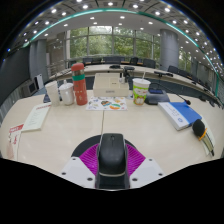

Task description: Arrange mouse

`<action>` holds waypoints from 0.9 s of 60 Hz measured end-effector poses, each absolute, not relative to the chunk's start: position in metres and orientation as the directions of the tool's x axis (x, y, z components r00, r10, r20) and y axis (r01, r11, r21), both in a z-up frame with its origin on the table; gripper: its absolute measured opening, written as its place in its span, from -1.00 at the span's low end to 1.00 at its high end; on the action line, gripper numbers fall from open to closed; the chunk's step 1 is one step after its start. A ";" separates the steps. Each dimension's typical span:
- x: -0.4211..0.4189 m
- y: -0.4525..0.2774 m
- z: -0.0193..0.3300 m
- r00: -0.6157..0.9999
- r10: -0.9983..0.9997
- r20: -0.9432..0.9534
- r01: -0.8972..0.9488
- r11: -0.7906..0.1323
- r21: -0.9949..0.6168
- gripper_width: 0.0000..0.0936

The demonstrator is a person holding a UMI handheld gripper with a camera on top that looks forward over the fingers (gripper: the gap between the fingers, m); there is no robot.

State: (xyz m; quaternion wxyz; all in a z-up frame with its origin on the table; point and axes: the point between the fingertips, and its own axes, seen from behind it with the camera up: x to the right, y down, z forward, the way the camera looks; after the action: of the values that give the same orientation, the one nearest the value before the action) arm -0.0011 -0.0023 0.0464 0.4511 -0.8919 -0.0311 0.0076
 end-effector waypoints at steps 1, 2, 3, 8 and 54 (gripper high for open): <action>-0.004 -0.001 0.041 0.998 0.063 0.012 0.048 -0.597 -0.801 -0.29; -0.005 0.001 0.033 0.998 0.065 0.009 0.046 -0.601 -0.798 -0.29; -0.009 0.001 0.030 0.998 0.064 0.007 0.044 -0.606 -0.794 -0.29; -0.014 0.003 0.008 0.998 0.060 0.006 0.043 -0.632 -0.774 -0.29; 0.010 -0.207 0.186 0.999 -0.001 0.039 0.031 -0.588 -0.808 0.83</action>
State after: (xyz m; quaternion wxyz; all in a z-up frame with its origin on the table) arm 0.0101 -0.2067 0.1857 0.4536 -0.8910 -0.0086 -0.0177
